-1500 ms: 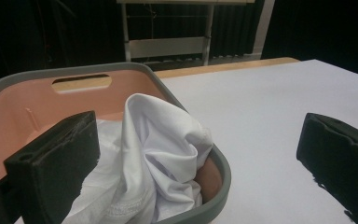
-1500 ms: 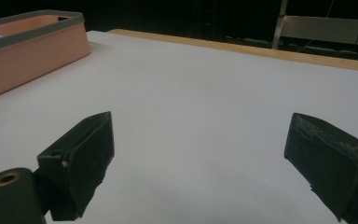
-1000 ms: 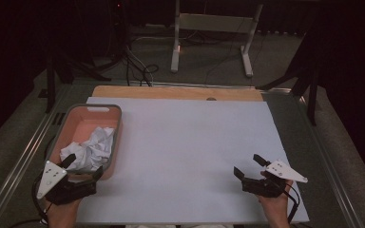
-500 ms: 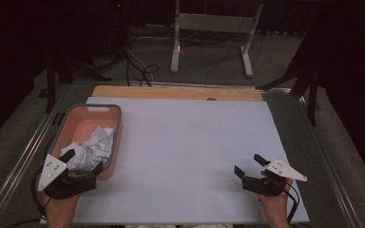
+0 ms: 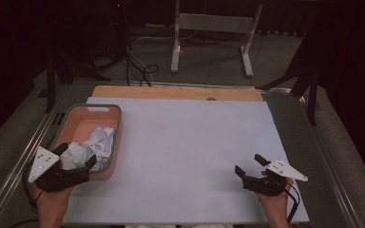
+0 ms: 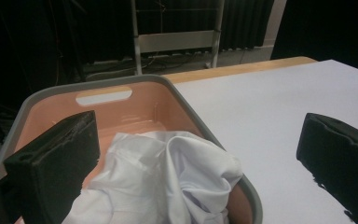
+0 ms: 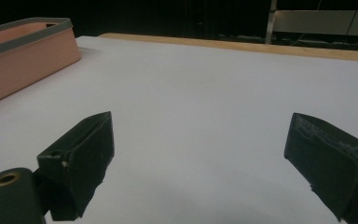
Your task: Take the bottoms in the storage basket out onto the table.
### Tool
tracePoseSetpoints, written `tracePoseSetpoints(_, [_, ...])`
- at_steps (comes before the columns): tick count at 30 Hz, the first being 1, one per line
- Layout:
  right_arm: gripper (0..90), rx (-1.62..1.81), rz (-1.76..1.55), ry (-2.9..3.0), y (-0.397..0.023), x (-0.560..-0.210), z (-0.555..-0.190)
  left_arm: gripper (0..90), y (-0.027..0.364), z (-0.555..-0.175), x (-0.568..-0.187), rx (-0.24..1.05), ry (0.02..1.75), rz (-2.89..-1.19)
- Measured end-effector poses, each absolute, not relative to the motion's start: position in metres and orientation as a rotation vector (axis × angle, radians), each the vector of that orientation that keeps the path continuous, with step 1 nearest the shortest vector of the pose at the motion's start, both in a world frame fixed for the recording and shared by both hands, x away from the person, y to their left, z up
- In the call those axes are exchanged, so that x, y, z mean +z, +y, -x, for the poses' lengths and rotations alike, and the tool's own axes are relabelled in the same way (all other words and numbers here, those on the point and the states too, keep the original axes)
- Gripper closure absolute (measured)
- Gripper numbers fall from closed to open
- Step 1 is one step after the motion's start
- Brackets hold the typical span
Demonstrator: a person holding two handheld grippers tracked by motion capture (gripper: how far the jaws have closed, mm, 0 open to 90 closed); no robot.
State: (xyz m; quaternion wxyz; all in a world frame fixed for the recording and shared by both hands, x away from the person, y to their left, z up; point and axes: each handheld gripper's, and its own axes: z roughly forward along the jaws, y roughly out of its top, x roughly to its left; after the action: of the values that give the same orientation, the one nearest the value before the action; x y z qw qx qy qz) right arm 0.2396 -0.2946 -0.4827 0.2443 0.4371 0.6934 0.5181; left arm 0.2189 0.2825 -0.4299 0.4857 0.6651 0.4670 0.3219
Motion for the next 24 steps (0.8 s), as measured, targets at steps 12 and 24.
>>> tracePoseSetpoints(12, [8.2,1.414,-1.197,1.893,-0.295,-0.483,-0.24,0.1,0.294,-0.229,-0.433,0.781,1.185,-1.641])
tracePoseSetpoints(24, [8.2,1.414,-1.196,1.894,-0.294,-0.483,-0.24,0.1,0.302,-0.239,-0.437,0.76,1.228,-1.699])
